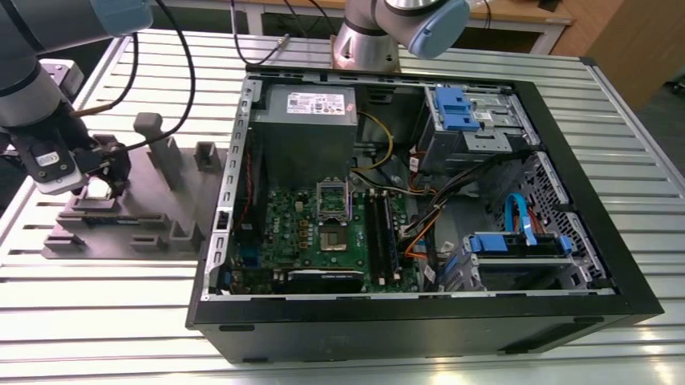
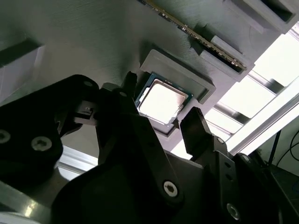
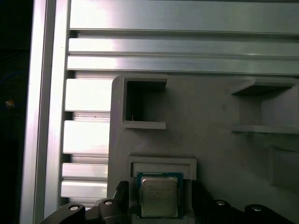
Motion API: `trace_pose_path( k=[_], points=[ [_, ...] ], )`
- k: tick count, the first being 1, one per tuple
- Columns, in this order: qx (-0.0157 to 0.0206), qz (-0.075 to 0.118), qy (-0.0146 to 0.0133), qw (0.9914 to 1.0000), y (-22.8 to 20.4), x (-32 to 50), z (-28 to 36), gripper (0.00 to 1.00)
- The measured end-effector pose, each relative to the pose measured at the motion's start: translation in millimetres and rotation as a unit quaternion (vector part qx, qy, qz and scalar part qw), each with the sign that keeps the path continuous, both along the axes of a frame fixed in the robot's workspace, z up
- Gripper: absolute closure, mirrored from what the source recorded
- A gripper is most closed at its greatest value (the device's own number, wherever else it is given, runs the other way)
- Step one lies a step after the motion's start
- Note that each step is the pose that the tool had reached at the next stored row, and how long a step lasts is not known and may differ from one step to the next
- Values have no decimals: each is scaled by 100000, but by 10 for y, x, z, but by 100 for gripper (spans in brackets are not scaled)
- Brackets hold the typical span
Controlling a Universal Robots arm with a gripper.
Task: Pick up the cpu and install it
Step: 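Pick up the cpu and move it towards the insertion slot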
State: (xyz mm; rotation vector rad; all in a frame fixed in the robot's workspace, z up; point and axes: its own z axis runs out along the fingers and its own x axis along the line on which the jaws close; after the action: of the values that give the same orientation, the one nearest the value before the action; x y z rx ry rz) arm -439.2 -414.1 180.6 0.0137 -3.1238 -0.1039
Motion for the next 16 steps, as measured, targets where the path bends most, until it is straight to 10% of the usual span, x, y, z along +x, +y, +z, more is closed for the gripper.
trace_pose_path(
  k=[16],
  points=[
    [51,-1,-7,100000,0,-6,12,44]
  ],
)
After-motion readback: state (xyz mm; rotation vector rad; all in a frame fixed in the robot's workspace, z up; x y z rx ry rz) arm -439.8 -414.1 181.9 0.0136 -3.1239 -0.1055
